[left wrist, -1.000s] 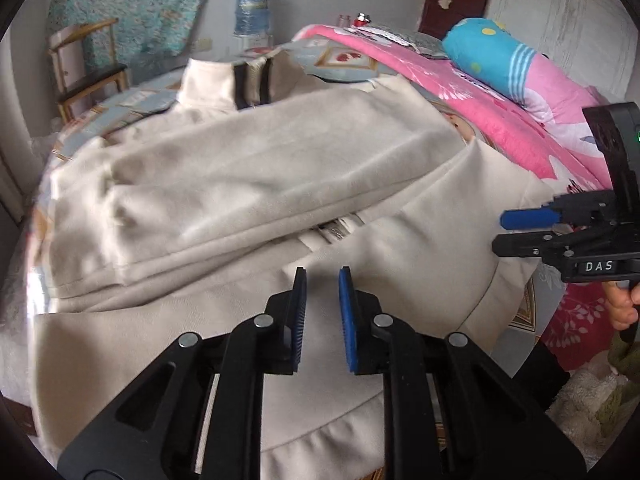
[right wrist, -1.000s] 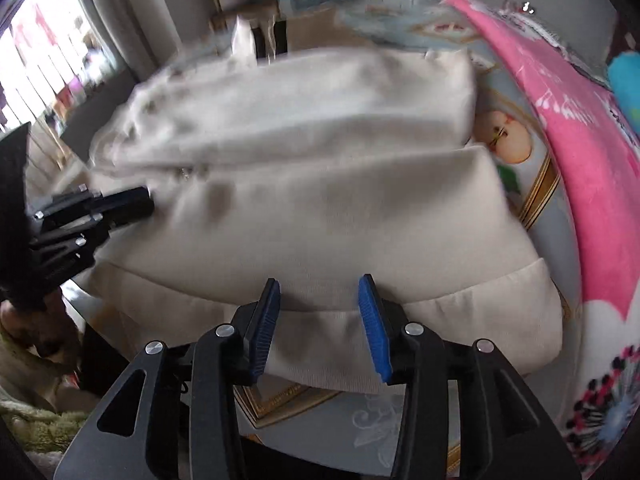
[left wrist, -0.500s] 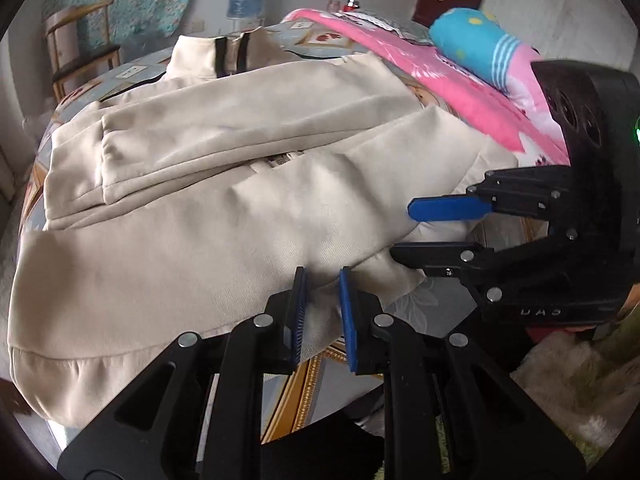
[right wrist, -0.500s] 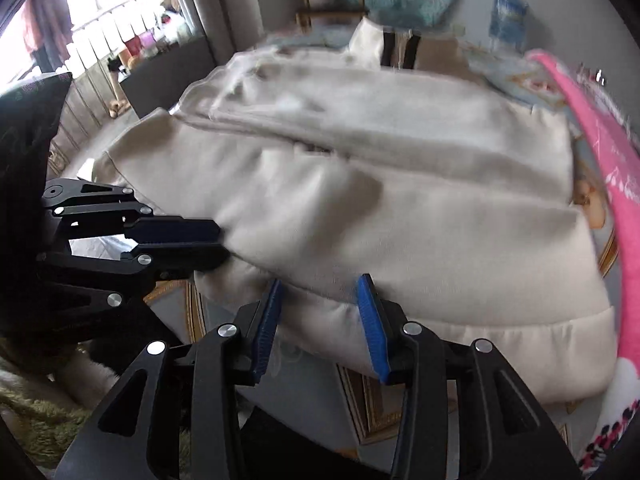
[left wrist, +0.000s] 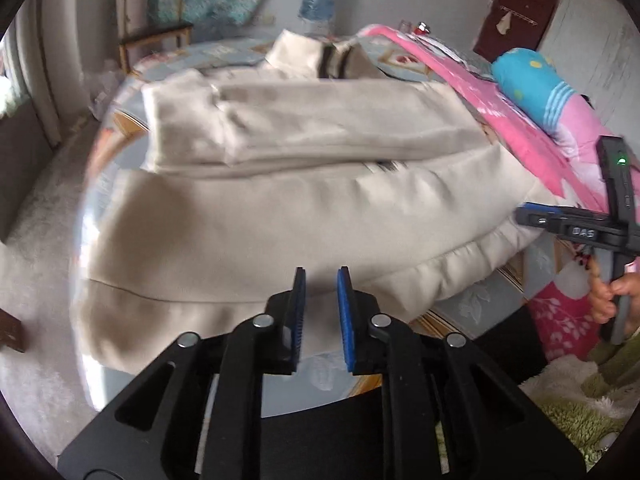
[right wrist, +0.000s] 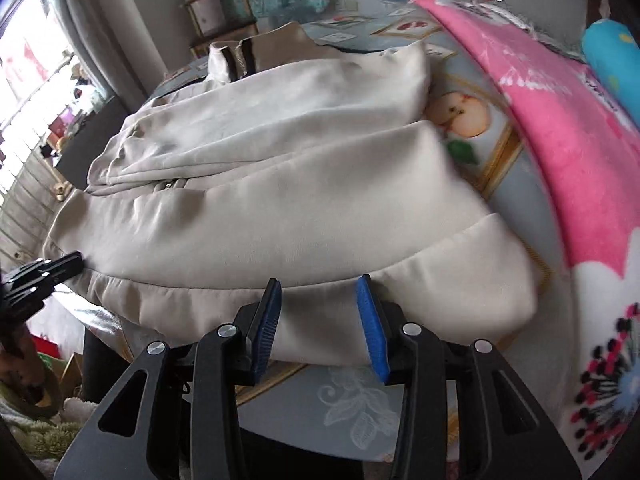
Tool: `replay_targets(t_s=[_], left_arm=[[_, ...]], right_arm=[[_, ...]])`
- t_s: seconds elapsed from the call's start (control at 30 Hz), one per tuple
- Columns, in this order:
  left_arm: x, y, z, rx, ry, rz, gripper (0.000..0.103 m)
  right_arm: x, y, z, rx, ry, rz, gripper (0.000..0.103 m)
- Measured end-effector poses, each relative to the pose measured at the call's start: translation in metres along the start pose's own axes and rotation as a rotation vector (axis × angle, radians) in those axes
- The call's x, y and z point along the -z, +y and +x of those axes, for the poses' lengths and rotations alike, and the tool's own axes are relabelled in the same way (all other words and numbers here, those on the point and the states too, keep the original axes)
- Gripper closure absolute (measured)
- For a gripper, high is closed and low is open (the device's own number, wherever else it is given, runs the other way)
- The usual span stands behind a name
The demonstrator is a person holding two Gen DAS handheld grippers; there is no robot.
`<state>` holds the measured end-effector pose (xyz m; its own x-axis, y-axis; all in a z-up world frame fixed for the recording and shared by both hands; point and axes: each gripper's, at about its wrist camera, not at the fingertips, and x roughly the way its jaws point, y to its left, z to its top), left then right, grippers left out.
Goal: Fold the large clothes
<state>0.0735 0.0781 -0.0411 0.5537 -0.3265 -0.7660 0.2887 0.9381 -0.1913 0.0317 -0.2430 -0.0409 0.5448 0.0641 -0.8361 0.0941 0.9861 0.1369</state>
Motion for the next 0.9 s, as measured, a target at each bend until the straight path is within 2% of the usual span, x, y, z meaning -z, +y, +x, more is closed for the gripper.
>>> replay_targets(t_s=[0.03, 0.07, 0.1, 0.17, 0.2, 0.23, 0.27, 0.3, 0.4, 0.47, 0.53, 0.6, 0.67, 0.9], left_arm=[[-0.001, 0.004, -0.006, -0.008, -0.016, -0.011, 0.085], [-0.002, 0.015, -0.013, -0.035, -0.037, -0.037, 0.083], [-0.002, 0.025, -0.015, -0.064, -0.044, -0.059, 0.080], [-0.002, 0.050, -0.012, -0.138, -0.029, -0.126, 0.079], [0.001, 0.066, -0.006, -0.163, -0.019, -0.173, 0.081], [0.003, 0.077, -0.004, -0.156, -0.020, -0.205, 0.093], [0.004, 0.084, -0.005, -0.151, -0.031, -0.232, 0.098], [0.002, 0.089, -0.006, -0.139, -0.025, -0.256, 0.099], [-0.003, 0.085, -0.012, -0.173, -0.044, -0.247, 0.096], [-0.005, 0.082, -0.018, -0.171, -0.072, -0.240, 0.088], [-0.004, 0.081, -0.022, -0.172, -0.094, -0.217, 0.077], [-0.007, 0.083, -0.019, -0.202, -0.087, -0.193, 0.076], [-0.010, 0.089, -0.015, -0.196, -0.078, -0.210, 0.076], [-0.017, 0.100, -0.021, -0.192, -0.121, -0.240, 0.076]], right_arm=[[0.000, -0.007, -0.007, 0.001, -0.021, 0.024, 0.056], [0.000, -0.017, -0.011, 0.006, -0.038, 0.054, 0.046], [0.001, -0.026, -0.011, 0.013, -0.040, 0.078, 0.044], [0.001, -0.043, 0.003, 0.013, -0.002, 0.116, 0.044], [0.001, -0.044, 0.009, 0.005, 0.002, 0.122, 0.044], [0.001, -0.043, 0.010, 0.007, -0.013, 0.115, 0.044], [-0.001, -0.040, 0.010, 0.019, -0.005, 0.099, 0.043], [-0.004, -0.035, 0.010, 0.039, 0.010, 0.081, 0.043], [-0.008, -0.025, 0.004, 0.049, 0.003, 0.063, 0.043], [-0.012, -0.019, 0.001, 0.027, -0.006, 0.065, 0.043], [-0.017, -0.012, 0.000, 0.009, -0.022, 0.049, 0.043], [-0.022, -0.007, 0.004, 0.008, -0.022, 0.039, 0.040], [-0.025, -0.005, 0.008, 0.004, -0.012, 0.046, 0.040], [-0.031, -0.003, 0.007, 0.003, -0.027, 0.074, 0.040]])
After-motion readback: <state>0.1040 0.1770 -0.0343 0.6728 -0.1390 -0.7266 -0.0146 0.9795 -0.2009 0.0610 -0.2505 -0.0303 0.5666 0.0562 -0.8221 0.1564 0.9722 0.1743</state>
